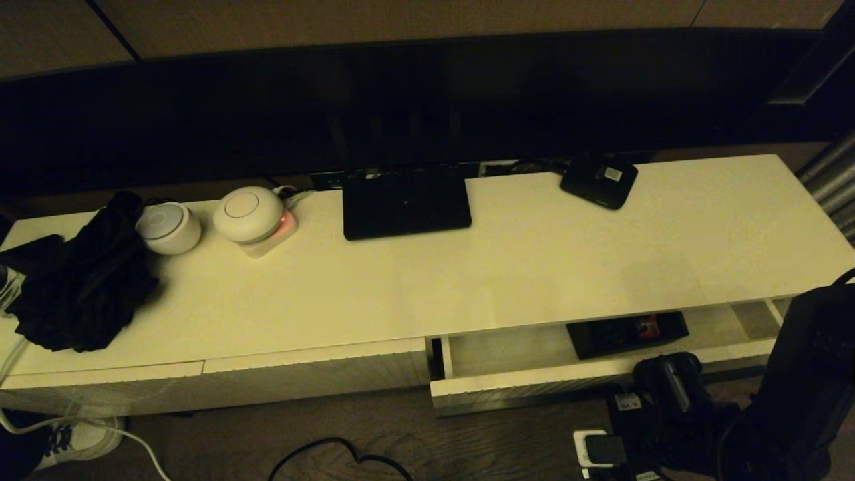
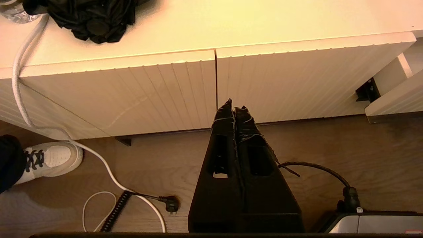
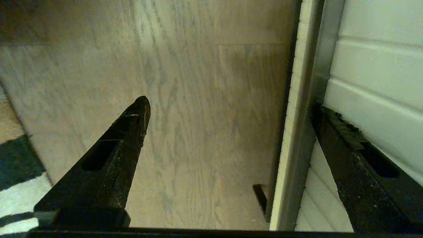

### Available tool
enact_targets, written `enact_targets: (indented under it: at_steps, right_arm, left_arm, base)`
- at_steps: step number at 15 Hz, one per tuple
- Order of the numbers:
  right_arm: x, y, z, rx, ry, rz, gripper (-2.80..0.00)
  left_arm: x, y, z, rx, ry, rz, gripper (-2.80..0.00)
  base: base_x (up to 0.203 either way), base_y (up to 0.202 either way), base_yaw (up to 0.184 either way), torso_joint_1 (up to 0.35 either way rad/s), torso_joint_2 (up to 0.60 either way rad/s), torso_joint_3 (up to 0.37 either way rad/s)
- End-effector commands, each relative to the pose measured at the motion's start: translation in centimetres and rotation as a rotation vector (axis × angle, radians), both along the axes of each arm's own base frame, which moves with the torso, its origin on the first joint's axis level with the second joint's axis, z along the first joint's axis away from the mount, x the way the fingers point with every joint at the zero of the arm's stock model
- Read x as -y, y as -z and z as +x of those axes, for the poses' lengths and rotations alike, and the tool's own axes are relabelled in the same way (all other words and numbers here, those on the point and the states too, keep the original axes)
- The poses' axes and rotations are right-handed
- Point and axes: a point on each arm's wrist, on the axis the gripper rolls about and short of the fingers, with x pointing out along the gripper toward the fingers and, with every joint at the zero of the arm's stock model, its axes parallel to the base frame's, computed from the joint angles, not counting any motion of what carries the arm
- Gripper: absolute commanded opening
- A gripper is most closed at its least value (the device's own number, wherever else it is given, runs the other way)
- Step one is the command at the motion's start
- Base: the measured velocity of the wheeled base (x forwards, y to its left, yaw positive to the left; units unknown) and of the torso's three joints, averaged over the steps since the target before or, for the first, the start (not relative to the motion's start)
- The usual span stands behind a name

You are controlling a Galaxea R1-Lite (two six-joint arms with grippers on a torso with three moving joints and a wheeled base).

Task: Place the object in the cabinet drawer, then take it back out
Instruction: Open the drawer

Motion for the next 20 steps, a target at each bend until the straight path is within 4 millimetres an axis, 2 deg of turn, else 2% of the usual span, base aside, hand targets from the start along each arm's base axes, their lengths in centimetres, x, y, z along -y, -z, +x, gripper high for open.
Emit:
enact_targets:
  at_steps: [1, 6, 10, 15, 16, 20]
  right_arm:
    - [0.1, 0.0, -1.0, -0.014, -0.013, -0.009, 0.00]
    - [0.3, -1.7, -2.1, 0.022, -0.020, 0.002, 0.00]
    - [0.4, -3.1, -3.8, 0.050, -0.035, 0.013, 0.00]
    - [1.2, -6.2, -6.3, 0.140, -0.029, 0.039, 0.00]
    - [1.5, -6.8, -7.0, 0.144, -0.029, 0.040, -2.80]
    - [2.5, -8.7, -10.2, 0.140, -0.025, 0.043, -2.80]
  left_arm:
    - [0.0, 0.1, 0.0, -0.003, -0.001, 0.000, -2.80]
    - [0.0, 0.1, 0.0, -0.003, -0.001, 0.000, -2.80]
    - [0.0, 0.1, 0.0, -0.003, -0.001, 0.000, -2.80]
    - [0.0, 0.1, 0.0, -0.003, -0.001, 0.000, -2.80]
    - [0.0, 0.1, 0.0, -0.003, -0.001, 0.000, -2.80]
    - [0.0, 0.1, 0.0, -0.003, -0.001, 0.000, -2.80]
  base:
    - [0.000, 0.000, 0.000, 0.000, 0.00, 0.000]
    - [0.000, 0.000, 0.000, 0.000, 0.00, 0.000]
    - [0.000, 0.000, 0.000, 0.000, 0.00, 0.000]
    - [0.000, 0.000, 0.000, 0.000, 0.00, 0.000]
    - [0.000, 0.000, 0.000, 0.000, 0.00, 0.000]
    - [0.000, 0.000, 0.000, 0.000, 0.00, 0.000]
